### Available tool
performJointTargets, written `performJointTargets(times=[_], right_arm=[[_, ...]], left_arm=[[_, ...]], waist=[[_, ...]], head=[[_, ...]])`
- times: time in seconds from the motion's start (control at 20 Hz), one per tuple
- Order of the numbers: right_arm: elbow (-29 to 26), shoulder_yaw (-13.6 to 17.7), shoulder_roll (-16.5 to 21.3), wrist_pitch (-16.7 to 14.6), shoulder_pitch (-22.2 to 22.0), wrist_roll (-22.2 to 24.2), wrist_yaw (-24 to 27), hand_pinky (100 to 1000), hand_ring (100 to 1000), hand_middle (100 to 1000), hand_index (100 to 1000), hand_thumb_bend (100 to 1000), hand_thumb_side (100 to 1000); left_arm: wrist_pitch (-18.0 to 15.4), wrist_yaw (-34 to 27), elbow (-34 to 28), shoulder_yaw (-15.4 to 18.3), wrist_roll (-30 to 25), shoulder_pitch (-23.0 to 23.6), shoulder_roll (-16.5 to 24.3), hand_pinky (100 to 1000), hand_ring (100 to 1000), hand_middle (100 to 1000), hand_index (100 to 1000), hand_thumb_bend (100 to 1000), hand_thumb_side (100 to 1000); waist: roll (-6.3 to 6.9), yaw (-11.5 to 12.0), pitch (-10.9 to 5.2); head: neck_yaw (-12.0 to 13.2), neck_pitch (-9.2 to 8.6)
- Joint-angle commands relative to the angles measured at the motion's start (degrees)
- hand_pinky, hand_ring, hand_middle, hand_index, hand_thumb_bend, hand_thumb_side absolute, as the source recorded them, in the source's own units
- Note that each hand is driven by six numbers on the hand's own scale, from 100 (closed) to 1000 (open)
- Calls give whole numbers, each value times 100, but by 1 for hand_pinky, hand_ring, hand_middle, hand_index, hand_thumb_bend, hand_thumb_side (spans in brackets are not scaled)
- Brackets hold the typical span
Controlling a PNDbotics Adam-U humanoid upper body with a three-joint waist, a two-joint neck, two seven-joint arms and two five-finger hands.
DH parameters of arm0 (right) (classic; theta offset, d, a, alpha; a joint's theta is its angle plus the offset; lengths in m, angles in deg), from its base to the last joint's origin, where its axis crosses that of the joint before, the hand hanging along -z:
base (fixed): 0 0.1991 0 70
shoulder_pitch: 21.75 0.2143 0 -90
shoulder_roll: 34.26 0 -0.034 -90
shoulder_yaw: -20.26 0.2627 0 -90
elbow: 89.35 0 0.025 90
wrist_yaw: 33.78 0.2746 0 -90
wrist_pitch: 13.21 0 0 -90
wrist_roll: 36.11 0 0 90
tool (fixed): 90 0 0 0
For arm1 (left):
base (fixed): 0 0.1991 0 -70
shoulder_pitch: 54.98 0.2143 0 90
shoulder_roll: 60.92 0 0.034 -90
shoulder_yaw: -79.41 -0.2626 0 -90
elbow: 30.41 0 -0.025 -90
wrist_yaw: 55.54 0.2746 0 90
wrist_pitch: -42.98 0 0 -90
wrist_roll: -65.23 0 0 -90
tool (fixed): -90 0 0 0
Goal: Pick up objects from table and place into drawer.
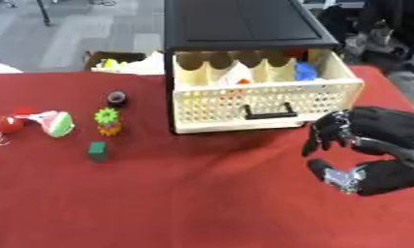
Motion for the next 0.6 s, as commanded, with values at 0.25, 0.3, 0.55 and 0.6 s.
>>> performJointTargets(times=[0.25, 0.3, 0.55, 0.6], right_arm=[[-31, -55, 259, 262, 427, 339, 145, 373, 515, 542, 693, 100, 1000], [-31, -77, 255, 313, 478, 366, 133, 384, 518, 544, 693, 100, 1000], [-31, -269, 213, 661, 730, 625, 271, 414, 534, 583, 723, 100, 1000], [-31, -307, 204, 755, 787, 705, 345, 414, 535, 596, 734, 100, 1000]], left_arm=[[104, -2, -101, -12, -66, -33, 30, 481, 607, 636, 794, 100, 942], [112, -1, -101, -14, -72, -35, 26, 481, 606, 636, 793, 100, 943], [143, -10, -101, -29, -107, -53, 7, 480, 607, 636, 793, 100, 944], [148, -15, -101, -30, -111, -59, 4, 481, 607, 636, 793, 100, 943]], waist=[[-33, 79, -44], [-36, 93, -40], [-57, 172, -25], [-62, 184, -24]], head=[[-104, -56], [-117, -59], [-184, -47], [-199, -39]])
